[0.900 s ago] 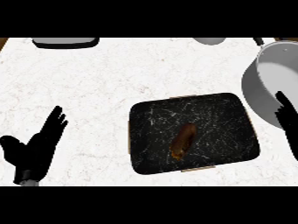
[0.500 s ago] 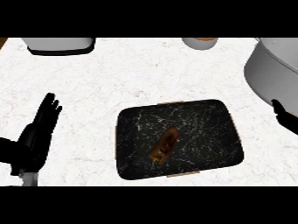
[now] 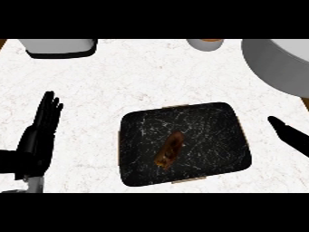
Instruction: Pick the sweet potato from the tray and place it in the pot
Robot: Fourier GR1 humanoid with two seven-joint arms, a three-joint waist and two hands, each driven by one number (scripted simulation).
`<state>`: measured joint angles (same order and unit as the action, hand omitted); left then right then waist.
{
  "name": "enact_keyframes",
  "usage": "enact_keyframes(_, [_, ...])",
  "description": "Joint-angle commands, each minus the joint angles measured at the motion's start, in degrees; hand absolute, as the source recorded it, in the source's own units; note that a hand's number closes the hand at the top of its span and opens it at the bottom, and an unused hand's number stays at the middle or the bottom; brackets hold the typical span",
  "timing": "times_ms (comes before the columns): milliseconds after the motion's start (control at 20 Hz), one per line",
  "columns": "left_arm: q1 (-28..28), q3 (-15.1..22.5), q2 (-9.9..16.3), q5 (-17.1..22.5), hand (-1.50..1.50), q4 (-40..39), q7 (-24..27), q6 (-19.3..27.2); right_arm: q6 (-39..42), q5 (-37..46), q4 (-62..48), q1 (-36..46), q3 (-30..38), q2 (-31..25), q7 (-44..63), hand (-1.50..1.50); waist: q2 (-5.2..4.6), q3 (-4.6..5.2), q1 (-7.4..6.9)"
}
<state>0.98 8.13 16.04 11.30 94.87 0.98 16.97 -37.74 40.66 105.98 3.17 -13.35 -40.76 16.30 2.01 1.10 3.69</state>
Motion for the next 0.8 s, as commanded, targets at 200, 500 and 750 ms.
enact_keyframes(200, [0.9, 0.4, -1.1, -0.5, 0.00, 0.4, 2.7, 0.2, 6.8, 21.6, 1.3, -6.6, -8.2, 7.2, 15.4, -1.50, -0.85, -0.01, 0.17])
enact_keyframes(500, [0.3, 0.8, -1.6, -1.0, 0.00, 0.7, 3.3, 0.5, 21.3, 29.7, -2.0, -10.7, -13.9, 13.8, 30.4, -1.50, -1.57, 0.03, -1.22])
enact_keyframes(750, [-0.2, 3.1, -2.4, -2.2, 0.00, 0.6, 3.6, 0.1, 32.2, 39.9, -2.5, -9.2, -18.4, 23.3, 45.1, -1.50, -1.82, -0.37, -3.40])
